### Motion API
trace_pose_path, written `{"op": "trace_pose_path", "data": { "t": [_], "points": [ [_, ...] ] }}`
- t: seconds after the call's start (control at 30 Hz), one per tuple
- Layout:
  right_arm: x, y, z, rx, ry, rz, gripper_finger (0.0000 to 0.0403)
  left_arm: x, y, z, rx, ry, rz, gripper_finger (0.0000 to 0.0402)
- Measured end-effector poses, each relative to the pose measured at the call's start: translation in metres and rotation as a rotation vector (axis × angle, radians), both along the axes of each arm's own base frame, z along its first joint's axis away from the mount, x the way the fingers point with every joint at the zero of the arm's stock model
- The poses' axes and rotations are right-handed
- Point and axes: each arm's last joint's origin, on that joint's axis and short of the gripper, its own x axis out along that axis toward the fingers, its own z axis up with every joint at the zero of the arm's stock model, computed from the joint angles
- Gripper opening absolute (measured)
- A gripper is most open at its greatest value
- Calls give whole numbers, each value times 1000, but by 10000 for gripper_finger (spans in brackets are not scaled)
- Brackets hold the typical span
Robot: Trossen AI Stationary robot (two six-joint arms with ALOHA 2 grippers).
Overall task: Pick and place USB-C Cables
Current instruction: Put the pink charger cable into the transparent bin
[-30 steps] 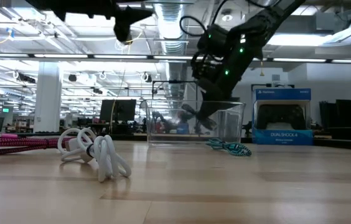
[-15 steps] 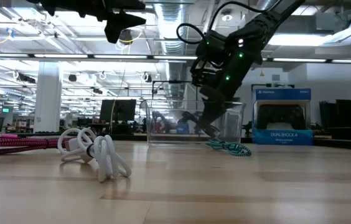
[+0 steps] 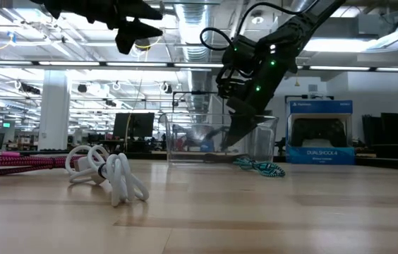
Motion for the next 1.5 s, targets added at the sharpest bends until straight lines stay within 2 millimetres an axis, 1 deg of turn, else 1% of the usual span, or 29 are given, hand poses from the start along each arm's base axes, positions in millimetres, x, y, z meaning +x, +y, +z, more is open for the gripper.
{"op": "trace_pose_path", "data": {
  "t": [0.07, 0.13, 0.23, 0.33, 0.4, 0.5, 0.6, 0.7, 0.83, 0.97, 1.17, 1.3, 1.4, 1.5],
  "points": [
    [1, 0, 15, -3, -6, -1, 154, -2, 0, -6, -20, 59, 38, 173],
    [2, -1, 36, -12, -34, -1, 163, -5, 1, -14, -40, 152, 86, 173],
    [-2, 2, 68, -12, -38, -2, 171, -10, -2, -26, -65, 294, 145, 173],
    [-13, 10, 104, 7, -63, -30, 172, -16, -10, -37, -114, 418, 203, 173],
    [-24, 18, 123, 31, -65, -48, 170, -19, -17, -43, -144, 496, 229, 173],
    [-42, 33, 141, 67, -57, -62, 166, -24, -32, -49, -156, 583, 249, 173],
    [-58, 51, 154, 104, -52, -68, 161, -24, -49, -57, -135, 595, 253, 173],
    [-69, 72, 160, 144, -24, -55, 158, -25, -67, -70, -146, 572, 253, 173],
    [-79, 105, 165, 212, -9, -40, 157, -27, -85, -88, -207, 533, 234, 173],
    [-86, 144, 169, 247, -8, 21, 156, -30, -98, -89, -224, 510, 231, 173],
    [-106, 199, 168, 195, 5, 14, 144, -33, -109, -89, -229, 485, 238, 173],
    [-120, 234, 157, 107, -32, 3, 133, -34, -113, -89, -239, 483, 228, 173],
    [-131, 252, 148, 77, -80, 0, 125, -35, -114, -89, -232, 476, 235, 173],
    [-137, 267, 135, 82, -85, -5, 119, -35, -114, -89, -229, 474, 239, 173]
  ]
}}
